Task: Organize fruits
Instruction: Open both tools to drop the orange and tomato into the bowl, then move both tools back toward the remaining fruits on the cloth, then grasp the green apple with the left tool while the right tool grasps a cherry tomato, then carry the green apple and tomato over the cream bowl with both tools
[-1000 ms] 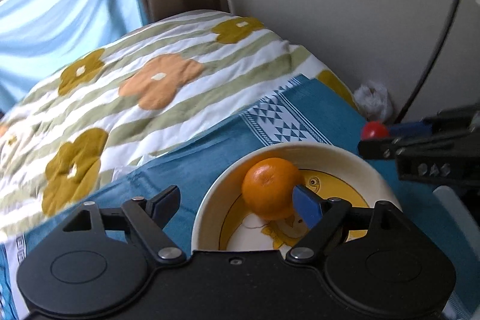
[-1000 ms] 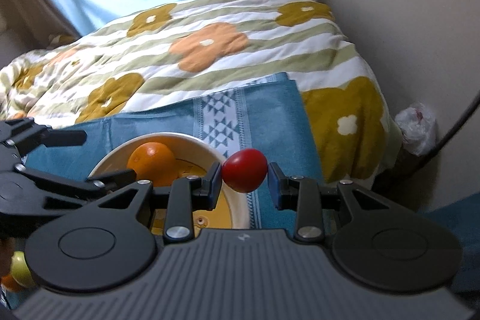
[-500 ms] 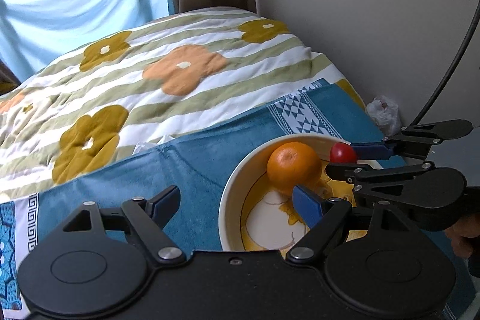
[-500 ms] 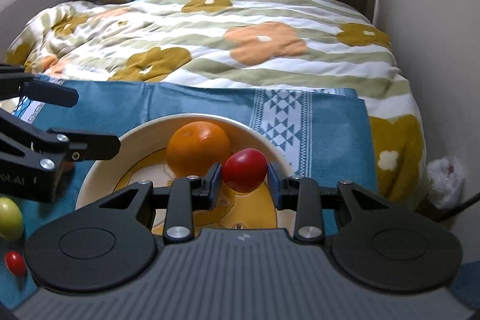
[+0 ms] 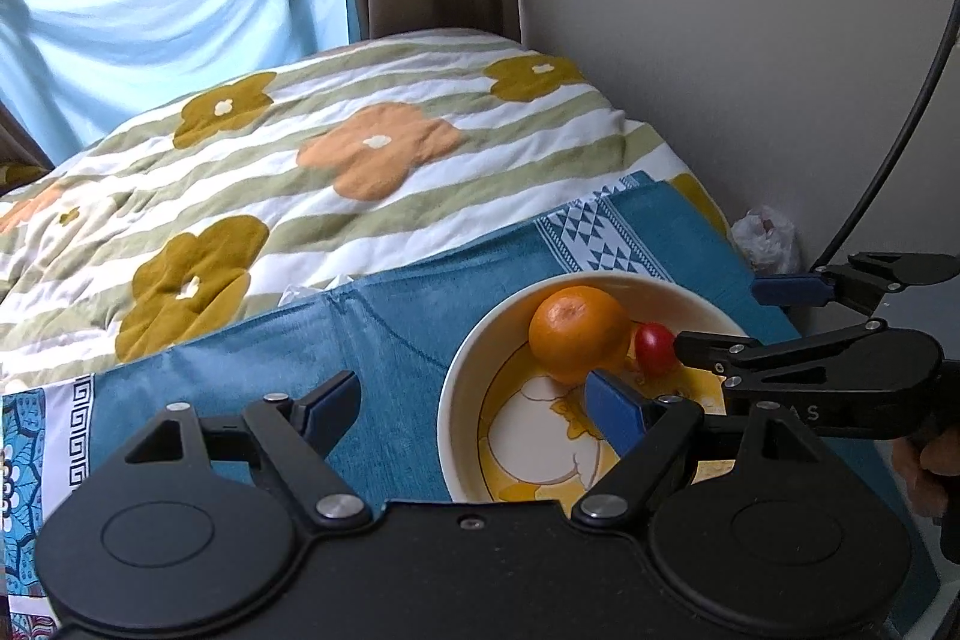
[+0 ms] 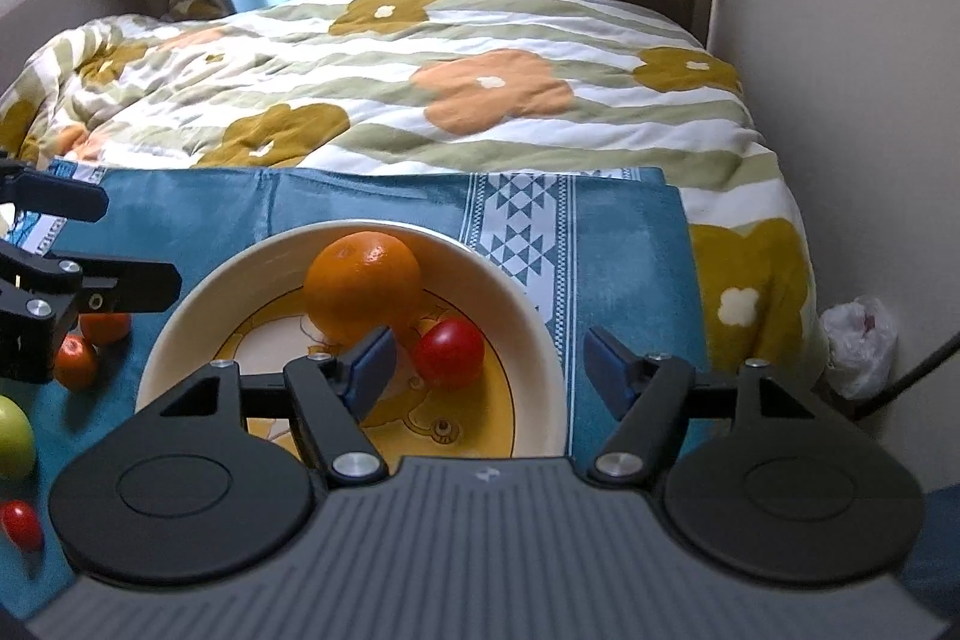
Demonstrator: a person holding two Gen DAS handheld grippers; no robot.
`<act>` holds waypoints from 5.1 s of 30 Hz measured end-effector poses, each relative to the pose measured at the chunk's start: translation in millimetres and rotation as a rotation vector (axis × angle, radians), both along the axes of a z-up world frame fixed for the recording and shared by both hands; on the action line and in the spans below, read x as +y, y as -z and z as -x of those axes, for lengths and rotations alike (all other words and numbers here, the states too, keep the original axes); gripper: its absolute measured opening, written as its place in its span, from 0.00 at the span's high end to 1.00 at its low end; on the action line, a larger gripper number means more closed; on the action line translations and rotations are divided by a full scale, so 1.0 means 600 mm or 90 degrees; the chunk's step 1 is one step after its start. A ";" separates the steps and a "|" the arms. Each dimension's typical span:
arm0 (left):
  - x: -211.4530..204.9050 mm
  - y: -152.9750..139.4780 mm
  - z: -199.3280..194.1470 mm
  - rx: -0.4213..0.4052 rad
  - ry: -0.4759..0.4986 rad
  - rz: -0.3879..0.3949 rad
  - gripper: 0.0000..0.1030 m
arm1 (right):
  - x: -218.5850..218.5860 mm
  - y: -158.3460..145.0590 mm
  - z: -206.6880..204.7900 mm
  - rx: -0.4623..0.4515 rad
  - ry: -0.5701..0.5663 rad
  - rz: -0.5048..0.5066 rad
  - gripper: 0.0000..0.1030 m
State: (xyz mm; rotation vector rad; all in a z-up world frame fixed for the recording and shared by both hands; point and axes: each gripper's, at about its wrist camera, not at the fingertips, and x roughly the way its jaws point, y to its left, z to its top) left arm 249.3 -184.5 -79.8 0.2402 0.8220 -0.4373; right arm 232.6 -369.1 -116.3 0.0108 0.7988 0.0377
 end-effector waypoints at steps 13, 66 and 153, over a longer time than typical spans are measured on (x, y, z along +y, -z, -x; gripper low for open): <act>0.022 -0.065 0.097 -0.061 -0.040 0.029 0.17 | -0.001 -0.084 0.081 -0.015 0.018 -0.052 0.15; 0.427 0.090 0.222 -0.022 -0.015 -0.123 0.08 | 0.423 0.024 0.255 0.067 -0.018 0.001 0.00; 0.114 -0.060 0.268 -0.077 -0.167 0.016 0.44 | 0.082 -0.111 0.217 -0.013 -0.101 -0.010 0.54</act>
